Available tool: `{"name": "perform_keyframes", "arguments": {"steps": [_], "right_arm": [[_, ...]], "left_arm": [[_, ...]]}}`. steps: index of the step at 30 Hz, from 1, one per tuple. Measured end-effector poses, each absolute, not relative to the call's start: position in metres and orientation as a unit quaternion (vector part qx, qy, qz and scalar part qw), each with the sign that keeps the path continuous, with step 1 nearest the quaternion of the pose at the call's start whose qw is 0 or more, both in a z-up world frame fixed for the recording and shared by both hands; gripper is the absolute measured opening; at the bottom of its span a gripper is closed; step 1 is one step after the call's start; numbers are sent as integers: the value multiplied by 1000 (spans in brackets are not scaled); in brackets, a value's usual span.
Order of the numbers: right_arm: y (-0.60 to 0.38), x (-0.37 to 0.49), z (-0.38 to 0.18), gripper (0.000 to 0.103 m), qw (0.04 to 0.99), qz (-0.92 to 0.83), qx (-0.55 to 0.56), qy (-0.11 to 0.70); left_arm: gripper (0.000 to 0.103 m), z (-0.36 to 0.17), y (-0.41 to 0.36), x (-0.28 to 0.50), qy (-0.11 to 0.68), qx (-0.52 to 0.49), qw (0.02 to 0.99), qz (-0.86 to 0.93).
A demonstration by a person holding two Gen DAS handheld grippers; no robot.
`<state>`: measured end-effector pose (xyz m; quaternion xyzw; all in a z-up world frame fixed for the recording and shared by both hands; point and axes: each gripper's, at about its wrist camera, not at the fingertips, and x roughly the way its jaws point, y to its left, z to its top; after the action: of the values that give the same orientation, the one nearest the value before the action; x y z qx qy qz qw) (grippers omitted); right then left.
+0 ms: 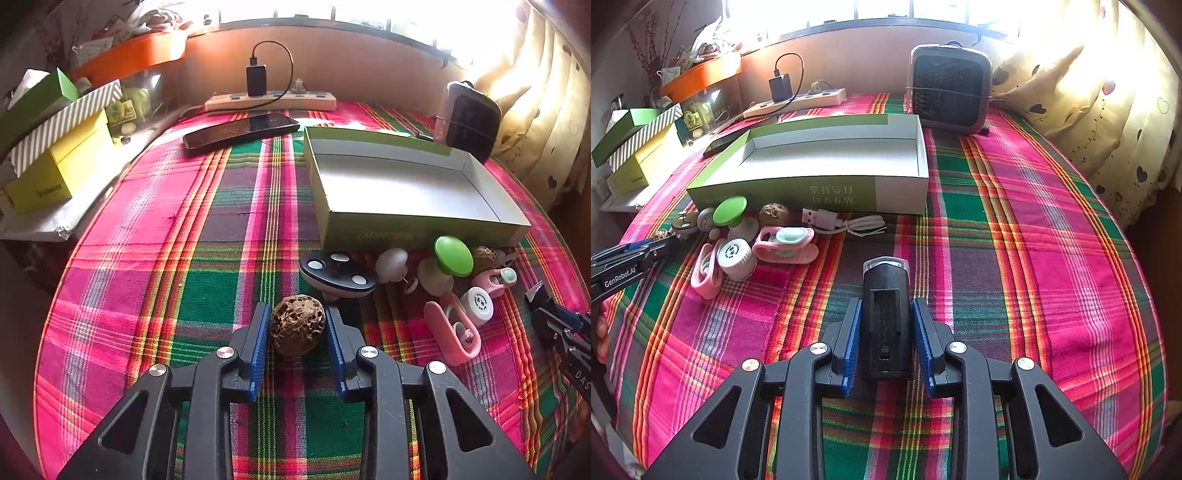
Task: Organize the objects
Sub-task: 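Close the right gripper on the black cylinder while the left gripper closes on the walnut, then carry the black cylinder with the right gripper while the left gripper carries the walnut into the white box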
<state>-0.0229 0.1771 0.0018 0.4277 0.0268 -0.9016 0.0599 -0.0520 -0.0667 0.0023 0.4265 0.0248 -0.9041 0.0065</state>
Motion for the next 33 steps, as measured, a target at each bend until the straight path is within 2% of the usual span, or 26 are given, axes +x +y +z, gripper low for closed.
{"name": "perform_keyframes", "arguments": {"steps": [18,33], "right_arm": [[176,-30,21,28,78,-905,419,17],[157,-78,57,28,107,-910,399,35]], "left_arm": [[27,23,-58,-49,21,412,-13,-911],[27,51,-45,-89,26,408,-69,-910]]}}
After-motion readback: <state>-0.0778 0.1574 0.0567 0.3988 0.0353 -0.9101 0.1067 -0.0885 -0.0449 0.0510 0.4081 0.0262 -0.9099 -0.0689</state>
